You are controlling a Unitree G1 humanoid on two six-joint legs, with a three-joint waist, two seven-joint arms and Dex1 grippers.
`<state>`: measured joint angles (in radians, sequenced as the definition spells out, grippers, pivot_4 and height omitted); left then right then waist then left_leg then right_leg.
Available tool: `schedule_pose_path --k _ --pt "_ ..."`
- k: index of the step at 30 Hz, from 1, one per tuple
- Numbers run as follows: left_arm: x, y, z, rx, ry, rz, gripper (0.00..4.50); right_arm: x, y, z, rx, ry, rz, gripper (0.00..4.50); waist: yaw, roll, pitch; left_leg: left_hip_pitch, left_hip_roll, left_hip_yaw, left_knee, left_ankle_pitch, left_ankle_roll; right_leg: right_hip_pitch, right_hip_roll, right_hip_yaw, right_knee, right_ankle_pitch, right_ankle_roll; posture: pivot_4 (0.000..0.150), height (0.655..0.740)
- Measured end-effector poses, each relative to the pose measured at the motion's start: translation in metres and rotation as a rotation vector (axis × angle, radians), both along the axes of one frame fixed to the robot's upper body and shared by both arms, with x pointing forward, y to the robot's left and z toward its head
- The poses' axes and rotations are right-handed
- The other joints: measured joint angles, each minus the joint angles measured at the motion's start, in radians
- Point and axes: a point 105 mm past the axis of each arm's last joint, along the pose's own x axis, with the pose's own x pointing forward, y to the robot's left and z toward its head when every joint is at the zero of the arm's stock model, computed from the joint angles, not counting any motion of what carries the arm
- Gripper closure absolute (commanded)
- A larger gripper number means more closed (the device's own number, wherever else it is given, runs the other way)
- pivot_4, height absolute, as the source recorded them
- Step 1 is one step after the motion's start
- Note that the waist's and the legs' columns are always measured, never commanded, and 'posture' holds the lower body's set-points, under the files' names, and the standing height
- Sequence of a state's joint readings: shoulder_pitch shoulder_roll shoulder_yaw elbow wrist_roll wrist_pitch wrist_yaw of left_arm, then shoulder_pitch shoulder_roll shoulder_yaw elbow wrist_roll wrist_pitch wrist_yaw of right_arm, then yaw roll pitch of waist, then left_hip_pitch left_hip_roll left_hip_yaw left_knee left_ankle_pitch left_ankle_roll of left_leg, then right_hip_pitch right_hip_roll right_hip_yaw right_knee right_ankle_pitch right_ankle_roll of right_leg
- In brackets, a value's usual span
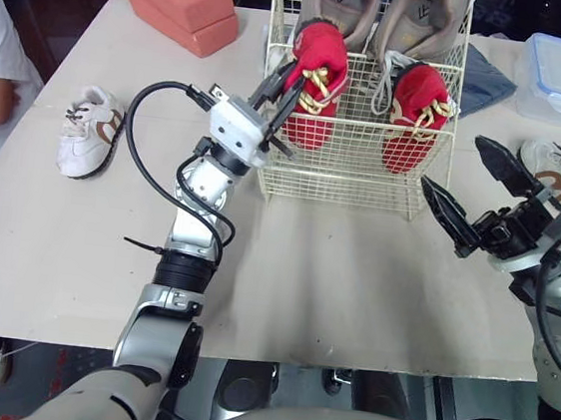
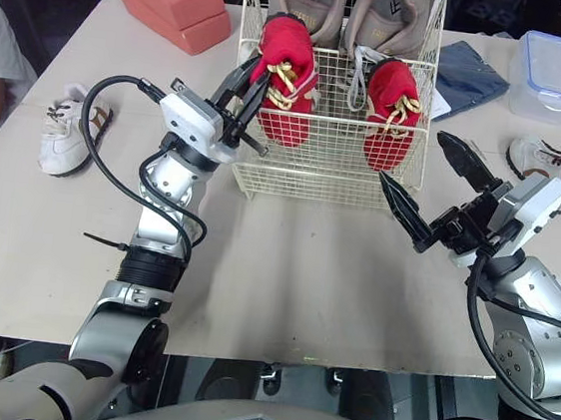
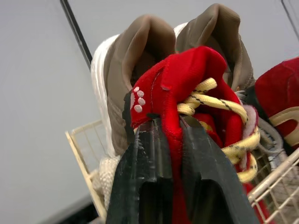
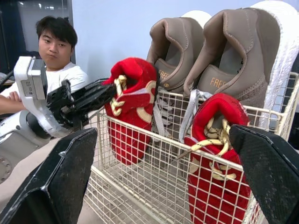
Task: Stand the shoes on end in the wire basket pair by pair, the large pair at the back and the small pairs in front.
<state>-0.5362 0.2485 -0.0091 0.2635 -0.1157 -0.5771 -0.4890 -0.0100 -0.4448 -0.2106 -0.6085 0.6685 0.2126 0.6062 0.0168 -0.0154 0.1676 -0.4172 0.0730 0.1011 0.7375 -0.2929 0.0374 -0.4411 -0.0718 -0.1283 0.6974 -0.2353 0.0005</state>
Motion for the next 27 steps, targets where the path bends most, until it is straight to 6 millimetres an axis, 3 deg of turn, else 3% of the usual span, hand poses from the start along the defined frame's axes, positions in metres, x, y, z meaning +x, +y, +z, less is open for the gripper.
schedule_pose_path --k 4,5,12,14,17,22,27 --pt "0.000 0.003 -0.007 -0.019 0.058 -0.029 0.23 0.000 0.000 0.000 -0.003 -0.001 0.000 0.00 -0.001 0.003 -0.004 0.003 0.000 0.000 0.000 -0.001 0.001 0.002 0.000 0.000 0.000 -0.002 0.003 0.150 0.6860" --pt "-0.001 0.004 -0.008 -0.028 0.067 -0.036 0.05 0.000 0.000 0.000 -0.007 -0.001 0.000 0.00 -0.001 0.005 -0.005 0.003 0.000 0.000 0.000 -0.001 0.001 0.002 0.000 0.000 0.000 -0.002 0.003 0.150 0.6860" --pt "-0.015 0.013 -0.020 -0.093 0.145 -0.072 0.05 0.007 -0.017 0.000 -0.015 0.004 -0.058 0.00 -0.002 0.007 -0.007 0.003 0.000 0.000 0.000 -0.001 0.001 0.002 0.001 0.001 0.000 -0.001 0.002 0.150 0.6860" --pt "-0.022 0.017 -0.025 -0.104 0.184 -0.095 0.05 0.011 -0.031 0.002 -0.013 0.000 -0.110 0.00 -0.002 0.007 -0.007 0.002 0.000 0.000 0.000 -0.001 0.001 0.002 0.001 0.001 0.000 -0.001 0.002 0.150 0.6860" --pt "-0.033 0.019 -0.023 -0.107 0.234 -0.162 0.05 0.020 -0.061 0.001 -0.001 0.015 -0.218 0.00 0.000 0.006 -0.006 0.001 0.000 -0.001 0.000 -0.001 0.001 0.001 0.000 0.001 -0.001 -0.001 0.001 0.150 0.6860" --pt "-0.044 0.019 0.014 -0.078 0.246 -0.277 0.05 0.037 -0.119 -0.011 -0.057 0.091 -0.417 0.00 -0.001 0.006 -0.006 0.001 0.000 0.000 -0.001 -0.001 0.001 0.001 0.000 0.002 -0.001 -0.002 0.003 0.150 0.6860" --pt "-0.052 0.011 0.015 0.001 0.453 -0.433 0.05 0.051 -0.173 -0.036 -0.192 0.245 -0.576 0.00 -0.003 0.006 -0.005 0.002 0.000 0.002 -0.003 0.000 0.000 -0.001 0.001 0.005 -0.001 -0.002 0.003 0.150 0.6860"
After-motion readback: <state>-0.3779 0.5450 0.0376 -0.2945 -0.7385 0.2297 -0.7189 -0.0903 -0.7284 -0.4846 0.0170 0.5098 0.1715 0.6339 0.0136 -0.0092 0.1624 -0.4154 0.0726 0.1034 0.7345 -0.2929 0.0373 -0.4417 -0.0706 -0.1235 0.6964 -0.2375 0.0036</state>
